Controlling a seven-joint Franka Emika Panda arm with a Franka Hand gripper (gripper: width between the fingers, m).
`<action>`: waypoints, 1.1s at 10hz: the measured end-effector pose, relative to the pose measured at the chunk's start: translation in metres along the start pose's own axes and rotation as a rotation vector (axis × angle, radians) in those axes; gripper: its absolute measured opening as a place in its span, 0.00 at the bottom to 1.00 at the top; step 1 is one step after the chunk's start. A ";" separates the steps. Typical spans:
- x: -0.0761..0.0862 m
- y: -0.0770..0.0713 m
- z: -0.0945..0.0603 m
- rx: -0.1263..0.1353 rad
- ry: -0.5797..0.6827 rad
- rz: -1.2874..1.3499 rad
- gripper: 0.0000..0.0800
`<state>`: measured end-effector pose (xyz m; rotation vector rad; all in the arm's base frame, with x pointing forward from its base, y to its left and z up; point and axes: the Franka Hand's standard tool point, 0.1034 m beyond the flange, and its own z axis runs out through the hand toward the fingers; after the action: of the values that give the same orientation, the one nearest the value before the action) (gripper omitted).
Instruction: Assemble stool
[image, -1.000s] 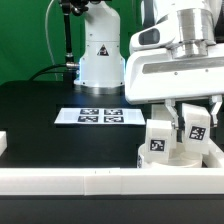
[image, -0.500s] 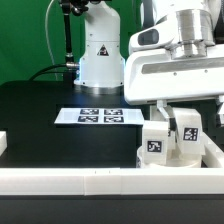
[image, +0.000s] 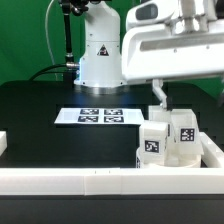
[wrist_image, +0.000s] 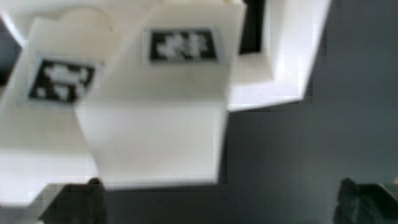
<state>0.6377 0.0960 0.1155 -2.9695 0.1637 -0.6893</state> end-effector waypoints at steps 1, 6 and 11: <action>0.007 -0.006 -0.005 0.009 -0.009 0.015 0.81; 0.004 -0.001 -0.001 0.001 -0.012 -0.018 0.81; 0.002 0.002 0.002 0.005 -0.095 -0.034 0.81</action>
Offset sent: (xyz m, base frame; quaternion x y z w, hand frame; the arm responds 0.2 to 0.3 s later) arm 0.0000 0.0000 0.0000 0.0000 0.0000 0.0000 1.0000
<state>0.6401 0.0941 0.1143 -2.9992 0.1042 -0.5499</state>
